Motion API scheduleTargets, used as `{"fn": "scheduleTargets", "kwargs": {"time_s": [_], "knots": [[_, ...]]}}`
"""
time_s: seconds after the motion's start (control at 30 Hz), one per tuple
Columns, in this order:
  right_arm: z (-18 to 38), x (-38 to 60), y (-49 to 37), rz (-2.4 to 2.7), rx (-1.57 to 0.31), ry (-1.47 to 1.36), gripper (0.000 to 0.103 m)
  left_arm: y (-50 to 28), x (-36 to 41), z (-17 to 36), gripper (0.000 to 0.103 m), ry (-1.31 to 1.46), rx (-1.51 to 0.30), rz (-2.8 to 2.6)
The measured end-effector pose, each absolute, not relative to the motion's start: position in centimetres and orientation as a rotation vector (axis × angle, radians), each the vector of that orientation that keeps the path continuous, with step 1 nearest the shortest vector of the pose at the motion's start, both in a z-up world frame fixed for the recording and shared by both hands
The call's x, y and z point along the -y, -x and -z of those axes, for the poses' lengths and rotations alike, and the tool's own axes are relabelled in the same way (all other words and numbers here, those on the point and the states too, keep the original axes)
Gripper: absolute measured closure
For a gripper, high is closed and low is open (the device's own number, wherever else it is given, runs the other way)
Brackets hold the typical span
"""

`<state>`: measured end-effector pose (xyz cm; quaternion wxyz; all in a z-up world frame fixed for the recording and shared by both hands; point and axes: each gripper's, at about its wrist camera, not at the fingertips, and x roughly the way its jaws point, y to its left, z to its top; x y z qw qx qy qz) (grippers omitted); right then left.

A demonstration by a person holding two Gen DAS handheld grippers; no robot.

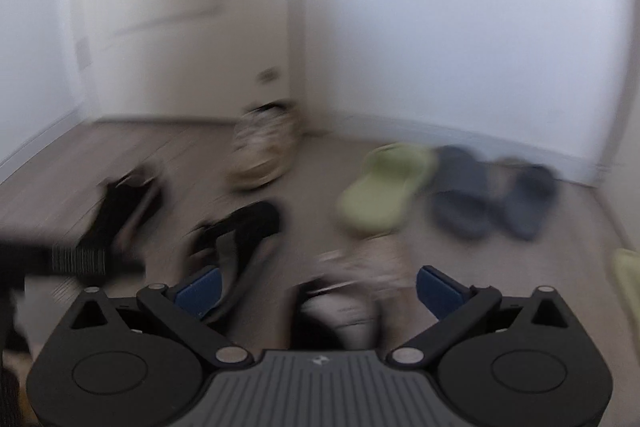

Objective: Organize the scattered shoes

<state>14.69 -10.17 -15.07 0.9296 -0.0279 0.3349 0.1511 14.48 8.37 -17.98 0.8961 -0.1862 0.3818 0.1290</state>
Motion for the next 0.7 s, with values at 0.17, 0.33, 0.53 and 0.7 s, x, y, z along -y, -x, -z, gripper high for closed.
{"fn": "scheduleTargets", "kwargs": {"time_s": [0.17,0.33,0.53,0.7], "knots": [[16.8,5.0,-16.8,-0.511,-0.803,0.242,0.044,-15.4,-11.0,18.9,0.040,0.455,-0.799,-0.353],[20.5,1.4,-18.6,-0.606,-1.014,0.451,0.071,-16.3,-13.7,19.9,0.040,0.524,-0.806,-0.438],[22.3,-1.0,-19.8,-0.643,-1.067,0.539,0.093,-17.1,-12.6,19.9,0.040,0.455,-0.787,-0.448],[22.7,-2.6,-21.3,-0.728,-1.043,0.486,0.094,-17.2,-13.5,20.6,0.040,0.499,-0.791,-0.478]]}}
